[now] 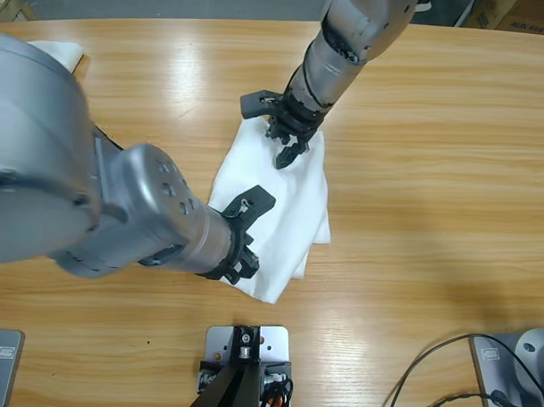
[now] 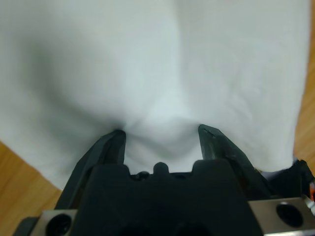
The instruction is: Fold clothes
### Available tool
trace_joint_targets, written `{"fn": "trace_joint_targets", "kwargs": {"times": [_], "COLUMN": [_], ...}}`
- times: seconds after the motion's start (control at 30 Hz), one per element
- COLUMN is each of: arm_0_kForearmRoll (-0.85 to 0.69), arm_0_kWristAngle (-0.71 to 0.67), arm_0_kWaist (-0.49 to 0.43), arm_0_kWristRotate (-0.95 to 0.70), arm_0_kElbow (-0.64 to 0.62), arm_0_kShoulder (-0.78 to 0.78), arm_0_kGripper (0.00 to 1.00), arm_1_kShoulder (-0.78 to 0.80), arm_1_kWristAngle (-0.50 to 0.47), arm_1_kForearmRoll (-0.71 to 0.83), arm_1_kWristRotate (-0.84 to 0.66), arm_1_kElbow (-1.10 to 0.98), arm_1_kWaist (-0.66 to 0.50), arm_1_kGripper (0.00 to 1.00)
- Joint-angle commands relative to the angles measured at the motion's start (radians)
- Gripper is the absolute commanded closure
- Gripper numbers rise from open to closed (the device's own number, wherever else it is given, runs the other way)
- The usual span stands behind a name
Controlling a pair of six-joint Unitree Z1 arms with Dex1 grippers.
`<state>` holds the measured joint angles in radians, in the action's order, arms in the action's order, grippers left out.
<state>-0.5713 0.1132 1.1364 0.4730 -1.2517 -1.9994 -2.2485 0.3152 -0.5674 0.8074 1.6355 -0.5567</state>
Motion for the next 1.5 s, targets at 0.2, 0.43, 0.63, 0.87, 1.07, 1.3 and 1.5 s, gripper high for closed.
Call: {"fn": "trace_joint_targets", "kwargs": {"times": [0.2, 0.43, 0.63, 0.87, 1.07, 1.3, 1.5], "arm_0_kForearmRoll": [0.011, 0.006, -0.013, -0.155, -0.255, -0.253, -0.258], "arm_0_kWristAngle": [0.000, 0.006, 0.022, 0.098, 0.118, 0.105, 0.100], "arm_0_kWaist": [0.023, 0.023, 0.023, -0.035, -0.458, -1.029, -1.216], "arm_0_kWristRotate": [0.057, 0.068, 0.107, 0.168, 0.351, 0.756, 0.892], "arm_0_kElbow": [0.001, 0.021, 0.032, 0.138, 0.181, 0.013, -0.217], "arm_0_kShoulder": [-0.159, -0.052, 0.175, 0.456, 0.643, 0.497, 0.270], "arm_0_kGripper": [0.405, 0.405, 0.380, 0.368, 0.368, 0.027, 0.027], "arm_1_kShoulder": [-0.126, -0.037, 0.107, 0.313, 0.444, 0.464, 0.405], "arm_1_kWristAngle": [-0.234, -0.280, -0.283, -0.262, -0.081, -0.065, -0.042], "arm_1_kForearmRoll": [-0.045, -0.057, -0.089, -0.093, -0.162, -0.206, -0.197], "arm_1_kWristRotate": [-0.004, -0.039, -0.104, -0.301, -0.876, -0.938, -0.936], "arm_1_kElbow": [0.043, 0.046, -0.003, -0.110, -0.103, -0.180, -0.181], "arm_1_kWaist": [-0.003, 0.037, 0.094, 0.149, 0.112, 0.077, 0.047], "arm_1_kGripper": [0.294, 0.266, 0.260, 0.199, 0.000, 0.000, 0.000]}}
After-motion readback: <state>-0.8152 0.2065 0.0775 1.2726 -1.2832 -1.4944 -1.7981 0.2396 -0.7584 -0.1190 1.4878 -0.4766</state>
